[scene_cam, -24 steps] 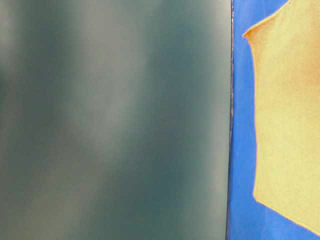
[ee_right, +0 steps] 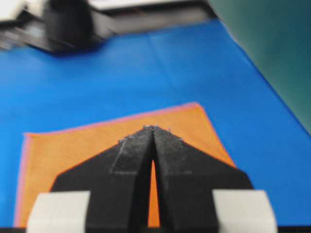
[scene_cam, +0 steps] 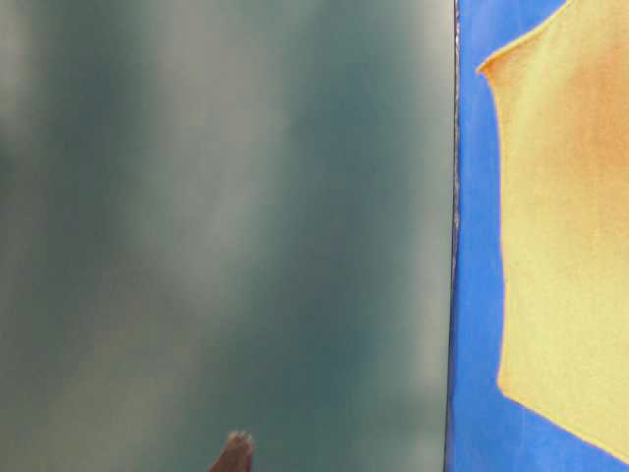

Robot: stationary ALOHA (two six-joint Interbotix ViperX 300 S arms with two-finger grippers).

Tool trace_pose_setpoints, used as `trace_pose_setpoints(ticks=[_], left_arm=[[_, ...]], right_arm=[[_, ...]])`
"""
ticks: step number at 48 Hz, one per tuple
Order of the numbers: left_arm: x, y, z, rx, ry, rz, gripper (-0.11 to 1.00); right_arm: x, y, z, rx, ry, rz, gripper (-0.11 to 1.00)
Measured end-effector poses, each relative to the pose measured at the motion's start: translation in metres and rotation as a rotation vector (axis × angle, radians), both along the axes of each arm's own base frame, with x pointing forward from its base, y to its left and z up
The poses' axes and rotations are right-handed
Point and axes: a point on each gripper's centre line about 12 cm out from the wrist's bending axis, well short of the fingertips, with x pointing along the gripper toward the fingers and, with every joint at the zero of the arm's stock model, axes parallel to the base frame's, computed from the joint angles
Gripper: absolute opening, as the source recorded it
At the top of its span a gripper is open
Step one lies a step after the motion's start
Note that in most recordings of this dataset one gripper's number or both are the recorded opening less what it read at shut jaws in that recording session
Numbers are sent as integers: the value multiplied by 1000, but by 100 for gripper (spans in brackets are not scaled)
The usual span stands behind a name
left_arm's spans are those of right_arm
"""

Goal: Fold the orange towel.
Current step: 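Move both grippers to the towel's far corners and grasp them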

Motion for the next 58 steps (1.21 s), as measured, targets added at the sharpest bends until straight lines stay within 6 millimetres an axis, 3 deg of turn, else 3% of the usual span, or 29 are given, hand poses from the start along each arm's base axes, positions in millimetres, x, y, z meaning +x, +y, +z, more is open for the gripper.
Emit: trace_pose_setpoints(ticks=[5, 8, 10, 12, 20, 24, 29, 40, 51, 58], left_arm=[[13, 16, -15, -17, 61, 42, 2], [19, 25, -26, -28, 97, 70, 9], [22, 33, -32, -35, 118, 89, 18], [24, 40, -41, -43, 141, 110, 30], [28, 69, -74, -71, 202, 193, 79], [28, 78, -87, -78, 215, 218, 91], [30, 88, -106, -87, 243, 242, 89], [35, 105, -143, -121, 321, 277, 88], [41, 117, -172, -136, 383, 293, 84], [44, 122, -183, -140, 420, 293, 63]], right_arm=[[4, -22, -16, 37, 67, -85, 1], [7, -33, -27, 57, 110, -126, 1], [9, -41, -34, 70, 139, -151, 2], [12, -48, -42, 86, 172, -173, 11], [27, -76, -76, 149, 302, -239, 57], [34, -86, -94, 171, 355, -253, 56], [43, -95, -117, 192, 408, -261, 50], [52, -110, -156, 224, 471, -283, 50], [51, -121, -173, 242, 492, -310, 49], [50, -122, -175, 243, 498, -315, 38]])
